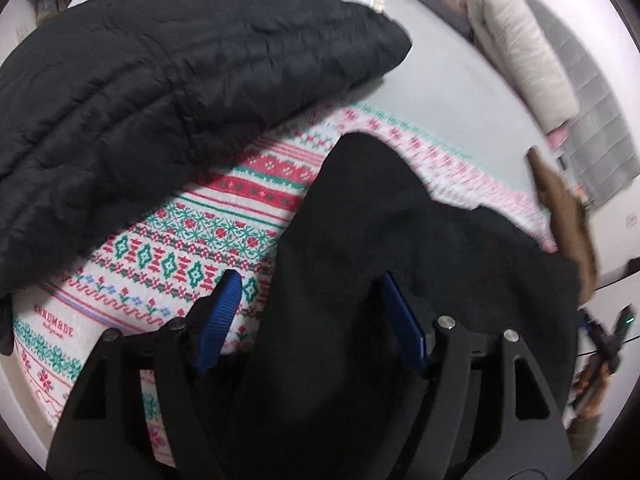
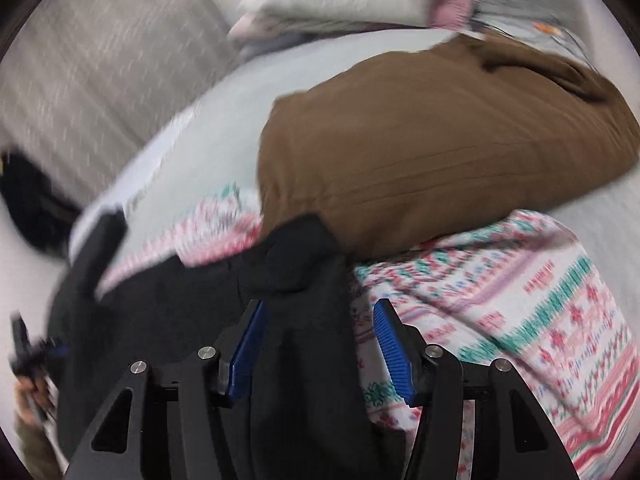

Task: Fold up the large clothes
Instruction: 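Lay the held hem over the coat's collar with both tools, then open both tools to release the folded coat and pull back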

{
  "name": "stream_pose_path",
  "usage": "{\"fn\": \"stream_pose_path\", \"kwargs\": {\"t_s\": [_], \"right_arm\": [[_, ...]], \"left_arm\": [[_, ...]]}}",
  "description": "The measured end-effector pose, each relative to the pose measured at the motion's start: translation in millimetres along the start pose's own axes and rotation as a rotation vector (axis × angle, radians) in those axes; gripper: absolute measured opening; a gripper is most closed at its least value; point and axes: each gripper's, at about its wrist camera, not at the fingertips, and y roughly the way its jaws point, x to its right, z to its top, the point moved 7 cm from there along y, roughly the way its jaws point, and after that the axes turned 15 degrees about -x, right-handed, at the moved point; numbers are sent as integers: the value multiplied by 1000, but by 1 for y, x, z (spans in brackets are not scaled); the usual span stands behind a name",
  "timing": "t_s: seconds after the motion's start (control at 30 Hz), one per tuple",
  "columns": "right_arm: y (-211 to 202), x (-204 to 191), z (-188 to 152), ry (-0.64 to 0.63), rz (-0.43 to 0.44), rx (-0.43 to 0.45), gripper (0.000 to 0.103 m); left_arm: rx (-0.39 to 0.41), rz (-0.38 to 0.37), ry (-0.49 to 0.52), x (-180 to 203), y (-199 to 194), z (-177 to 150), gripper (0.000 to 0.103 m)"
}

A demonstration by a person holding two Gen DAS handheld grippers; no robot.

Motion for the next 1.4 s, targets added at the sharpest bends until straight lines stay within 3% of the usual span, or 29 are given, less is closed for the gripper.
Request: {"fn": "stream_pose_path", "kwargs": {"t_s": [0.07, 0.1, 0.13, 0.17, 0.27, 0.4, 0.47, 0.53, 0.6, 0.7, 0.77, 0.83, 1.0, 1.07, 1.13, 1.27, 1.4], "right_arm": [[14, -9, 0, -54, -38, -8, 55], [22, -12, 0, -72, -61, -21, 49], [29, -14, -1, -88, -91, -36, 19], [34, -15, -3, -107, -124, -46, 9], [10, -19, -5, -143, -137, 63, 6], [-52, 0, 2, -31, -30, 226, 5], [-74, 8, 3, 13, 8, 281, 5], [-82, 12, 8, 52, -17, 310, 3], [-70, 24, 8, 90, -82, 283, 2], [-14, 42, -6, 104, -146, 129, 1], [19, 44, -19, 64, -186, 58, 1], [30, 45, -21, 44, -219, 31, 2], [-1, 38, -21, 43, -249, 80, 3], [-20, 35, -28, 50, -233, 101, 4], [-47, 27, -40, 56, -211, 132, 5], [-82, -8, -65, 51, -108, 142, 20], [-87, -74, -107, -34, 10, 98, 37]], "left_arm": [[10, 22, 31, 5, 7, 1, 47], [19, 39, 44, 7, 8, 0, 17], [37, 77, 43, 5, 7, -2, 7], [62, 79, 50, 5, 2, -3, 6], [168, 65, 50, 4, -23, -2, 6], [270, 19, 2, 2, -60, 1, 5], [333, 48, -2, 9, -72, 1, 5], [364, 87, 1, 12, -68, 2, 5], [313, 174, -12, 7, -40, 2, 5], [217, 209, -46, -7, 4, 1, 6], [208, 215, -42, -8, 13, 1, 6], [222, 195, -38, -8, 6, 4, 7], [227, 58, -104, -23, -15, 0, 13], [260, 18, -120, -28, -39, -7, 17], [295, 32, -136, -30, -61, -19, 32], [300, 46, -143, -20, -97, -63, 36], [281, 89, 44, 45, -103, -130, 43]]}}
